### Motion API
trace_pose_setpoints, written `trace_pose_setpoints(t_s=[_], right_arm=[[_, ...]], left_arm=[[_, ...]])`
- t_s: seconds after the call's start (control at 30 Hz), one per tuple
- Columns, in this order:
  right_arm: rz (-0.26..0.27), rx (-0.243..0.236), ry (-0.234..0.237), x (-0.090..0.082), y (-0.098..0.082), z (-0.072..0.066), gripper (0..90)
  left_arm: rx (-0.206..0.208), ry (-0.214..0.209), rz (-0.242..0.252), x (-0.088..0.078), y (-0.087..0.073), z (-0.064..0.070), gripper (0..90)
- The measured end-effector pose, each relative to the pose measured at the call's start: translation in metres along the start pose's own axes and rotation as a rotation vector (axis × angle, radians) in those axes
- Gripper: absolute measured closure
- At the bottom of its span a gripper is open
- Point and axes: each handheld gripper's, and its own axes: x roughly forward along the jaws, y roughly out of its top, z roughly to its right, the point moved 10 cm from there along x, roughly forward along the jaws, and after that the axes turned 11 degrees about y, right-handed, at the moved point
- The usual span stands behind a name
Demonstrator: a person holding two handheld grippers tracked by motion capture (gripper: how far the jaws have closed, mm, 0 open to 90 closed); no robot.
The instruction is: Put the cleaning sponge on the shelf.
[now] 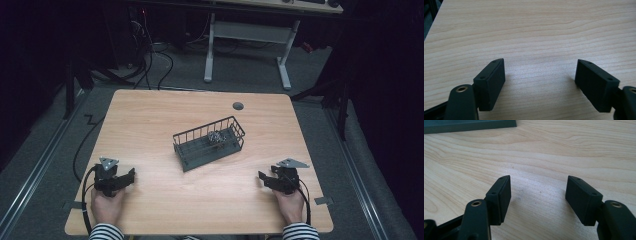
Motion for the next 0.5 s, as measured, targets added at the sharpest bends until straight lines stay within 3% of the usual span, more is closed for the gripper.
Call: trace_pose_setpoints(t_s=[0.17,0.5], right_arm=[[-0.024,-0.081,-0.05,0.0044,-0.001,-0.0044,34.1],[-0.024,-0.081,-0.051,0.0045,-0.001,-0.0046,34.0]], left_arm=[[0.0,0.0,0.0,0.0,0.0,0.0,24.5],[-0.003,0.004,0.001,0.0001,0.0001,-0.0004,25.7]])
